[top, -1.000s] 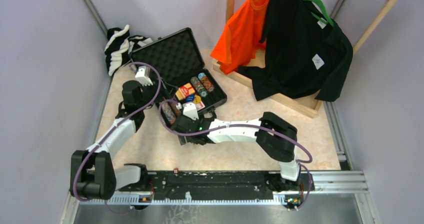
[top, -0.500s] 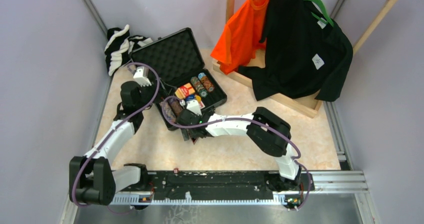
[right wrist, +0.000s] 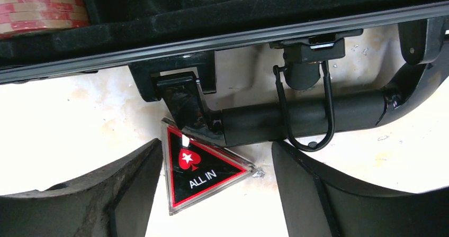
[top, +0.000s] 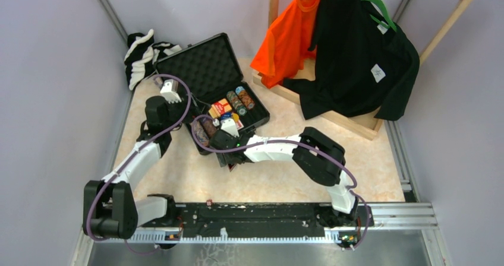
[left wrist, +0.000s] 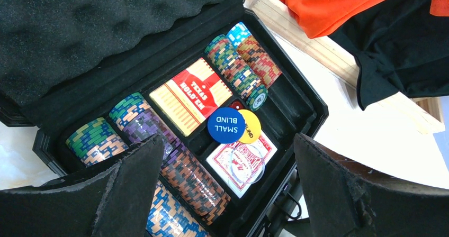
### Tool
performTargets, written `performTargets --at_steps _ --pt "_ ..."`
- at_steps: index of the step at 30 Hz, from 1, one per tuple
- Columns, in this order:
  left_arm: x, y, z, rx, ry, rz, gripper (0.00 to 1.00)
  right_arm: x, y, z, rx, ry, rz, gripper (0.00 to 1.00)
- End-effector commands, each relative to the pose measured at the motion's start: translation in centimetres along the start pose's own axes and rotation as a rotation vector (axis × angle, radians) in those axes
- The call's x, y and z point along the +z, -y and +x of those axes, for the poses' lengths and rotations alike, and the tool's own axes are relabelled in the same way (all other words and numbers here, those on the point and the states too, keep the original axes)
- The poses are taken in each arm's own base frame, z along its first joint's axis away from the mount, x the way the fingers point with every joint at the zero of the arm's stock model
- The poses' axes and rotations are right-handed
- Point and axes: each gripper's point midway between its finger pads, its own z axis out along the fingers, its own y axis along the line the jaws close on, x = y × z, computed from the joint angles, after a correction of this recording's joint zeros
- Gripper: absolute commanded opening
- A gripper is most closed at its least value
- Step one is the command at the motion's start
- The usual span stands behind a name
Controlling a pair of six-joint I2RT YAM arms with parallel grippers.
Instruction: Pack up texas hold em set
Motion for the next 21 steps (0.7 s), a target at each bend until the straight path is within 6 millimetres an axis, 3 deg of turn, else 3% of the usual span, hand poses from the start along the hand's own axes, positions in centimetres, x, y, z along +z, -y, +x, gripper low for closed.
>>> performTargets --at_steps 1,5,13,21 --pt "0.3 0.7 -1.1 0.023 0.029 0.031 0.97 0.1 -1.4 0.0 0.007 0.006 -0.051 0.72" --pt "0.4 0.7 -0.9 0.020 0.024 0.034 0.97 -0.3 -1.8 0.6 -0.002 -0.003 -0.060 0.66" --pt "0.3 1.0 -1.1 0.022 0.029 0.044 0.97 -1.5 -1.4 1.2 -0.012 -0.004 -0.033 0.85" --pt "0.2 1.1 -1.2 0.022 0.031 0.053 0.97 -2.2 0.2 2.1 -0.003 -0.005 0.004 0.85"
